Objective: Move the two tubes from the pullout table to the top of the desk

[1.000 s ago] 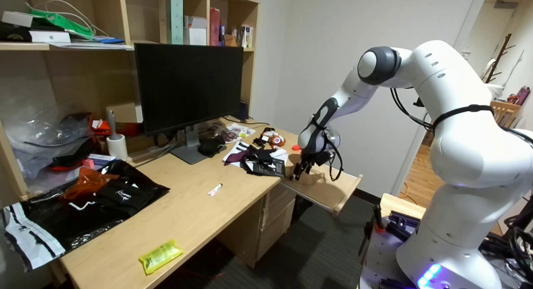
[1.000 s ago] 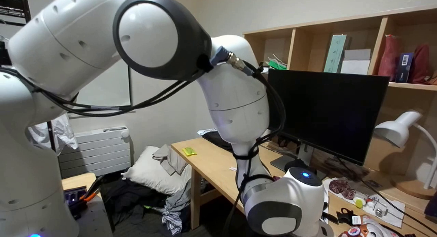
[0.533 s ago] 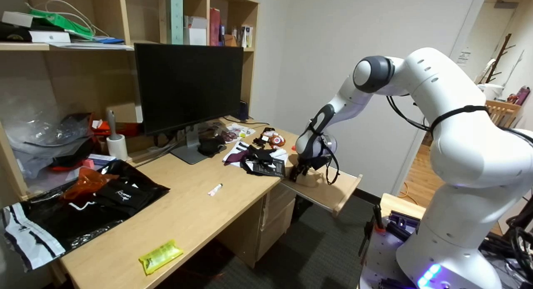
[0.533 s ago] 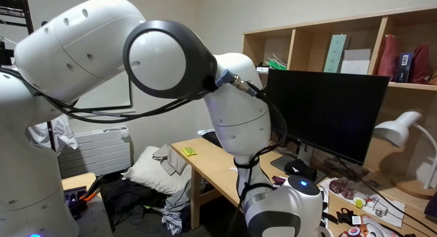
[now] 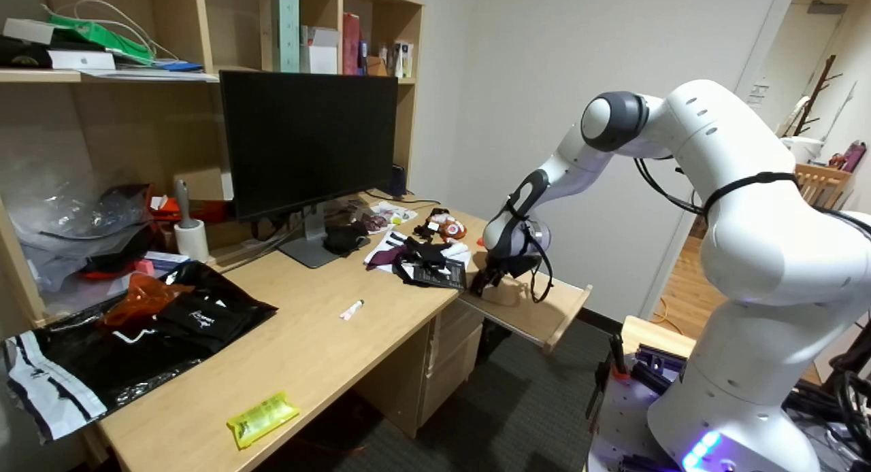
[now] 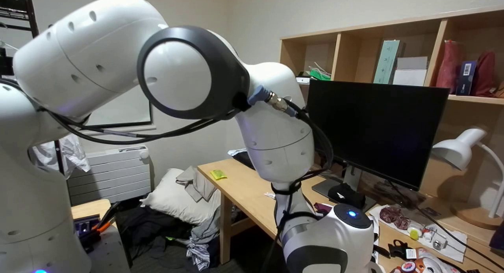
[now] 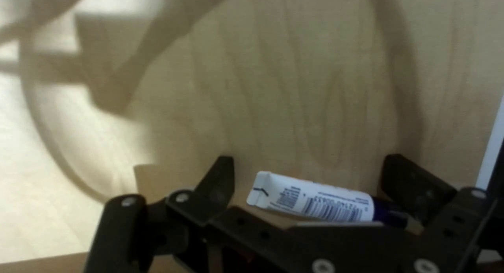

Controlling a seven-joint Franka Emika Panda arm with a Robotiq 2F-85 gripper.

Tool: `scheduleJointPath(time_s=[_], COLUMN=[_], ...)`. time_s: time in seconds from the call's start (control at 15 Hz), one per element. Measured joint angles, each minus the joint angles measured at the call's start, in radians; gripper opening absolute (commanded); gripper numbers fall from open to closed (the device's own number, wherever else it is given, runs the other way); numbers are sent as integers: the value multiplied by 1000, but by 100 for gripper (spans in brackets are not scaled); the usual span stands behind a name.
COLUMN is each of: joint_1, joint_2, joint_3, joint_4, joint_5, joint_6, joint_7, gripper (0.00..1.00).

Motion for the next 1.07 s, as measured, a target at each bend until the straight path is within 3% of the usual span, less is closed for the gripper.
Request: scheduleJointPath(time_s=[0.73, 1.07], joint_1=[-69, -117], joint_2=[4, 4], joint_3=[58, 104], joint_4=[-44, -54], joint_5=[-9, -76], joint_6=[116, 146], joint_7=[-56, -119], gripper=[100, 100])
